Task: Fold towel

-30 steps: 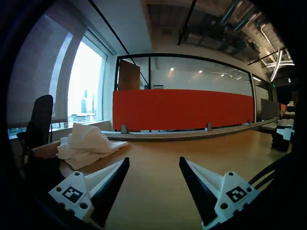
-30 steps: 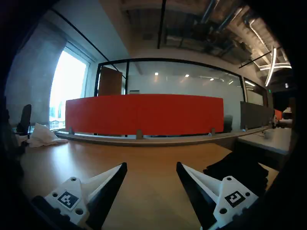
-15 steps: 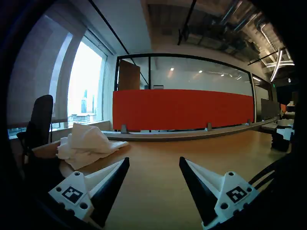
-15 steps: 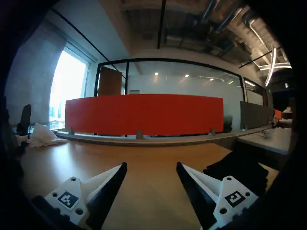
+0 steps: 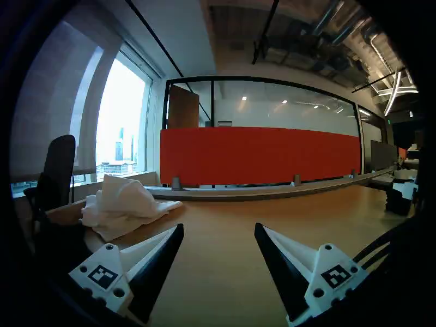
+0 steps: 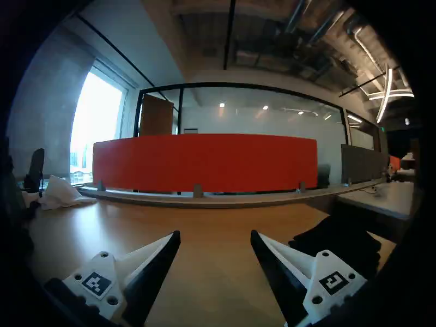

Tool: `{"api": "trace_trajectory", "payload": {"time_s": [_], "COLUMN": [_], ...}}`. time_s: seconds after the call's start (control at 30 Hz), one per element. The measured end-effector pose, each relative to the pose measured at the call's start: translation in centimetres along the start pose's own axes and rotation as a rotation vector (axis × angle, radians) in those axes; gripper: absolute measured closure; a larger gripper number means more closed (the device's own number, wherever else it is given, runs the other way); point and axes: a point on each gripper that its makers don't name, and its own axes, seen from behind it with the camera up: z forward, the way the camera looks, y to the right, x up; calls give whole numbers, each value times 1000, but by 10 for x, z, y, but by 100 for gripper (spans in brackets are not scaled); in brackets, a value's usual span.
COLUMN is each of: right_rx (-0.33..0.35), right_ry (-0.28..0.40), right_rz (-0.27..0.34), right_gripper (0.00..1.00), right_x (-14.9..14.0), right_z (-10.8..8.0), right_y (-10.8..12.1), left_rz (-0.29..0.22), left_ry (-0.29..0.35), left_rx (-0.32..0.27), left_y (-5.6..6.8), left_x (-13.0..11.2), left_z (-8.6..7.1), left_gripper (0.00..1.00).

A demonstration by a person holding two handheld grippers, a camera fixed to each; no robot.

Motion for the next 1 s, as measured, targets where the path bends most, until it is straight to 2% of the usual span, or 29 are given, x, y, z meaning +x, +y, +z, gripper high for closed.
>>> {"api": "trace_trajectory", "payload": {"time_s": [1.0], "right_rx": [0], "right_ry": [0], "right_rz": [0], "right_gripper": [0], "right_x": [-1], "right_z": [0], "right_y": [0], "left_rz": [-2], "left_ry": [-1], "left_rx": [0], "left_y": [-1], "left_x": [3], "left_z": [-1], "left_gripper": [4]}}
